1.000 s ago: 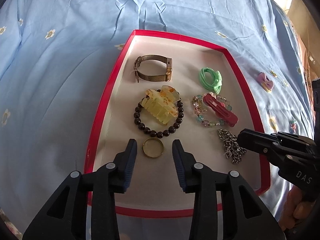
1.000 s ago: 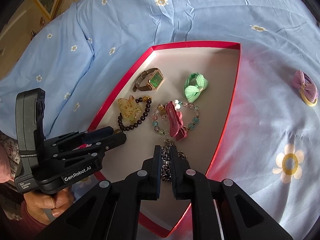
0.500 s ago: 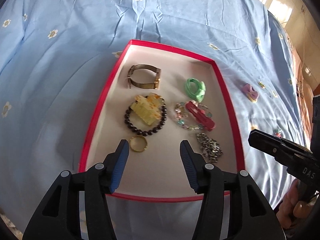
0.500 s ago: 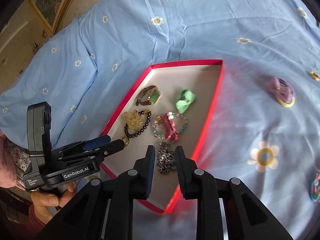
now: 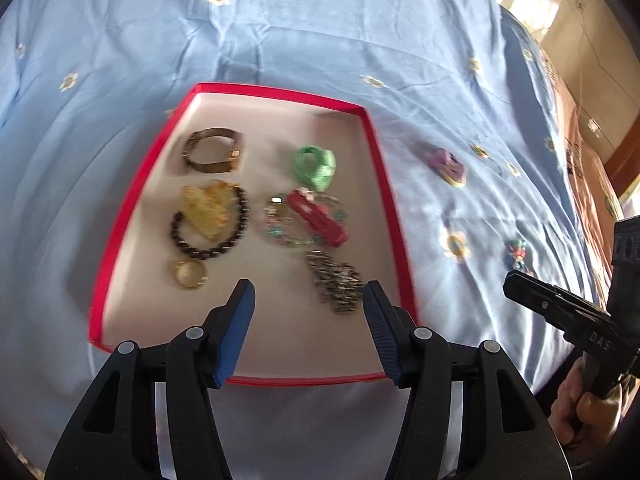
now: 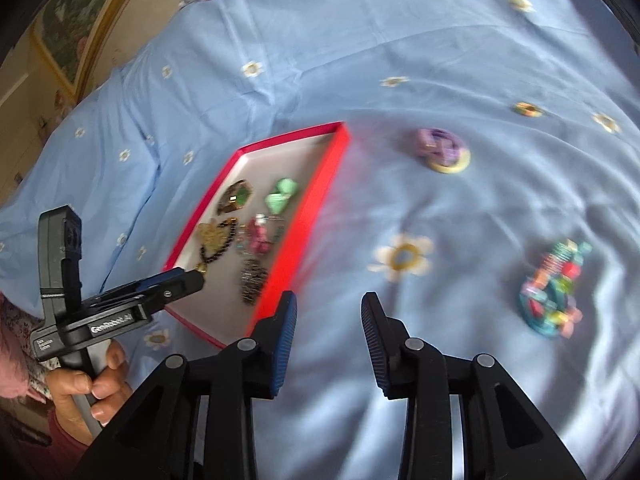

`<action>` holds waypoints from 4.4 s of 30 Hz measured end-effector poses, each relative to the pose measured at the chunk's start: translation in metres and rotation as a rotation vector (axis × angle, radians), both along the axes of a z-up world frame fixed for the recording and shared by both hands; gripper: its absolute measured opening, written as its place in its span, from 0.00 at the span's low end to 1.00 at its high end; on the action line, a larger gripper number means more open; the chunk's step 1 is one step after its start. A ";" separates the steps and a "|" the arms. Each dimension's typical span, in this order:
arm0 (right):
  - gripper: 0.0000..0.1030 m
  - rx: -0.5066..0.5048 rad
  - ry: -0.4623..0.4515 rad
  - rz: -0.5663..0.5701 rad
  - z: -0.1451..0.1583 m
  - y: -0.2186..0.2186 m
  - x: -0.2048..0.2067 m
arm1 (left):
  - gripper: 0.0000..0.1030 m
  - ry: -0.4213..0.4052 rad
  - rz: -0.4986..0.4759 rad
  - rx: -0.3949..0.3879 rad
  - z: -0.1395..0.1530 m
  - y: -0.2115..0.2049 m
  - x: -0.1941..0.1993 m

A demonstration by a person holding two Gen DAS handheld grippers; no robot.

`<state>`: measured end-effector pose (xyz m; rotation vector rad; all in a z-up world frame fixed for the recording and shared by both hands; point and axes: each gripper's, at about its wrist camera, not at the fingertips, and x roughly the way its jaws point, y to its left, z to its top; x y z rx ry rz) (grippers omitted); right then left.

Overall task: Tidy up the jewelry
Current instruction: 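Move both open tools toward the purple scrunchie and beaded bracelet, then grasp the purple bow scrunchie with the left tool while the right tool grasps the beaded bracelet, then carry the scrunchie and beaded bracelet into the box and release both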

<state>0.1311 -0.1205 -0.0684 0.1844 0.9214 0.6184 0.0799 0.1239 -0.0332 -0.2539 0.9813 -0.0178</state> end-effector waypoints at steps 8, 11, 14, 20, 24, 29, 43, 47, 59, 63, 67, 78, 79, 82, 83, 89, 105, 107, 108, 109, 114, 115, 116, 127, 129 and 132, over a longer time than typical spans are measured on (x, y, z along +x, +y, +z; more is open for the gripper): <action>0.35 0.007 0.012 -0.120 -0.006 -0.057 -0.002 | 0.55 -0.002 -0.052 0.008 0.005 -0.027 0.009; 0.35 0.011 0.010 -0.152 -0.005 -0.072 -0.002 | 0.55 -0.001 -0.068 0.008 0.006 -0.037 0.014; 0.35 0.014 0.005 -0.181 -0.005 -0.085 0.000 | 0.56 -0.003 -0.087 0.014 0.008 -0.048 0.019; 0.35 0.015 0.007 -0.220 -0.006 -0.105 0.006 | 0.56 -0.014 -0.133 0.023 0.014 -0.069 0.035; 0.35 0.012 0.007 -0.239 -0.006 -0.114 0.011 | 0.57 -0.022 -0.161 0.027 0.018 -0.084 0.050; 0.35 0.014 0.017 -0.261 -0.008 -0.124 0.022 | 0.59 -0.021 -0.192 0.025 0.020 -0.101 0.069; 0.40 -0.011 0.079 -0.268 -0.030 -0.128 0.064 | 0.63 0.006 -0.235 -0.014 0.003 -0.135 0.148; 0.40 -0.010 0.079 -0.260 -0.033 -0.126 0.069 | 0.62 0.019 -0.230 -0.032 -0.005 -0.140 0.175; 0.12 -0.050 0.046 -0.248 -0.034 -0.122 0.070 | 0.07 0.055 -0.230 -0.060 -0.029 -0.144 0.200; 0.12 -0.034 0.008 -0.246 -0.024 -0.120 0.065 | 0.04 0.034 -0.237 -0.073 -0.019 -0.138 0.186; 0.12 -0.009 -0.036 -0.241 -0.006 -0.119 0.058 | 0.04 0.010 -0.241 -0.078 -0.006 -0.131 0.167; 0.12 0.031 -0.103 -0.205 0.027 -0.103 0.036 | 0.03 -0.040 -0.220 -0.087 0.018 -0.107 0.113; 0.12 0.033 -0.107 -0.200 0.029 -0.101 0.035 | 0.03 -0.042 -0.214 -0.088 0.019 -0.104 0.109; 0.12 0.037 -0.118 -0.185 0.036 -0.094 0.031 | 0.03 -0.045 -0.194 -0.096 0.020 -0.093 0.096; 0.12 0.039 -0.121 -0.176 0.038 -0.090 0.029 | 0.03 -0.046 -0.186 -0.098 0.020 -0.089 0.091; 0.12 0.040 -0.133 -0.134 0.043 -0.071 0.022 | 0.03 -0.051 -0.137 -0.105 0.021 -0.065 0.069; 0.12 0.040 -0.132 -0.025 0.044 -0.022 0.006 | 0.03 -0.050 0.006 -0.113 0.017 -0.001 0.017; 0.12 0.041 -0.129 -0.010 0.043 -0.015 0.004 | 0.03 -0.052 0.019 -0.109 0.017 0.005 0.011; 0.12 0.041 -0.128 -0.003 0.042 -0.012 0.004 | 0.03 -0.052 0.027 -0.105 0.017 0.009 0.008; 0.12 0.041 -0.126 0.004 0.042 -0.008 0.002 | 0.03 -0.051 0.033 -0.102 0.017 0.011 0.006; 0.12 0.046 -0.119 0.043 0.040 0.008 -0.002 | 0.03 -0.045 0.068 -0.096 0.014 0.027 -0.005; 0.12 0.045 -0.119 0.050 0.040 0.011 -0.003 | 0.03 -0.045 0.073 -0.095 0.014 0.029 -0.006; 0.12 0.046 -0.120 0.057 0.040 0.014 -0.004 | 0.03 -0.044 0.080 -0.093 0.013 0.032 -0.008; 0.12 0.058 -0.125 0.138 0.045 0.048 -0.013 | 0.03 -0.029 0.116 -0.088 0.006 0.049 -0.021; 0.12 0.058 -0.121 0.161 0.044 0.058 -0.016 | 0.03 -0.027 0.124 -0.087 0.004 0.052 -0.023; 0.12 0.055 -0.119 0.193 0.043 0.071 -0.019 | 0.03 -0.022 0.135 -0.080 0.003 0.057 -0.026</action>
